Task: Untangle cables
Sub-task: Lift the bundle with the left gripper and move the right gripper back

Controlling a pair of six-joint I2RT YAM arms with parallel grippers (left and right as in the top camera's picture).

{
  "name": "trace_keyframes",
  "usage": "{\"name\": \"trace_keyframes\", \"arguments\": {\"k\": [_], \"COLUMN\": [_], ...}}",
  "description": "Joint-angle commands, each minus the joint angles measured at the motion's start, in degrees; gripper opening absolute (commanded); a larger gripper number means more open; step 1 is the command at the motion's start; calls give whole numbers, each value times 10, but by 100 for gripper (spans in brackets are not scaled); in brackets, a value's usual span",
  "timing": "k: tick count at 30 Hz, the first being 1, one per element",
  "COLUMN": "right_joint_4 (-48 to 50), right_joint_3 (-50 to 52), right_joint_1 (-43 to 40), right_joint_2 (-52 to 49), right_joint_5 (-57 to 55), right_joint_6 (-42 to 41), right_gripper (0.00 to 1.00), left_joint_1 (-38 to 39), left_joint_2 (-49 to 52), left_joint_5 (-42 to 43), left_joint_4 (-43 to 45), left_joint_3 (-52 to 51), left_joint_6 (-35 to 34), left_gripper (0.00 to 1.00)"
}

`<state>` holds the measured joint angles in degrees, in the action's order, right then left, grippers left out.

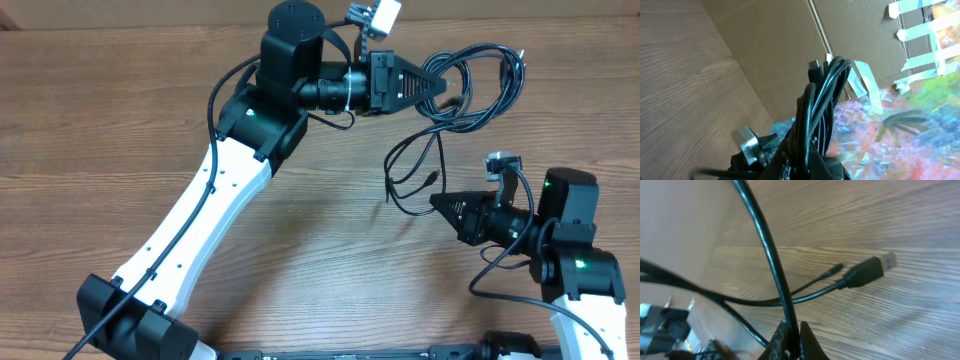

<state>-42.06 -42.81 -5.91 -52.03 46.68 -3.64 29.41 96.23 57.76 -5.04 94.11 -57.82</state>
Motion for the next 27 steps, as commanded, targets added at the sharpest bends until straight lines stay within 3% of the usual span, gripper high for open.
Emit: {"name": "trace_keyframes", "arguments": {"k": [1,13,14,15,16,17,18,19,27], "right_joint_4": [0,-3,-2,-3,-3,-3,-3,-2,8], "right_joint_3": [-4,-4,-4,-4,-4,-4,-4,-4,-4], "right_joint_1": [2,2,2,2,2,2,2,2,2], "right_joint_2": [-3,-3,-3,-3,-3,-3,-3,-3,-3], "right_joint_5": [-73,-93,-91,-90,-85,-77,-73,-70,-42], "right_joint_6": [-37,-56,-56,-56,-56,-56,-56,-56,-56], "right_gripper": [4,6,13,27,42,67,86,97,100], "left_joint_1": [-20,-26,-26,-26,-25,-25,-25,-26,-25], "left_joint_2": [-6,-6,-6,-6,-6,-6,-6,-6,-6], "left_joint_5": [23,39,41,43,45,44,42,41,-113], "left_joint_4": [6,2,-6,-13,-24,-40,-49,-62,-176], "left_joint_3": [9,9,9,9,9,9,9,9,9], "left_joint_6": [39,125,139,155,177,200,213,232,296], "left_gripper": [4,4,4,4,4,4,4,4,4]}}
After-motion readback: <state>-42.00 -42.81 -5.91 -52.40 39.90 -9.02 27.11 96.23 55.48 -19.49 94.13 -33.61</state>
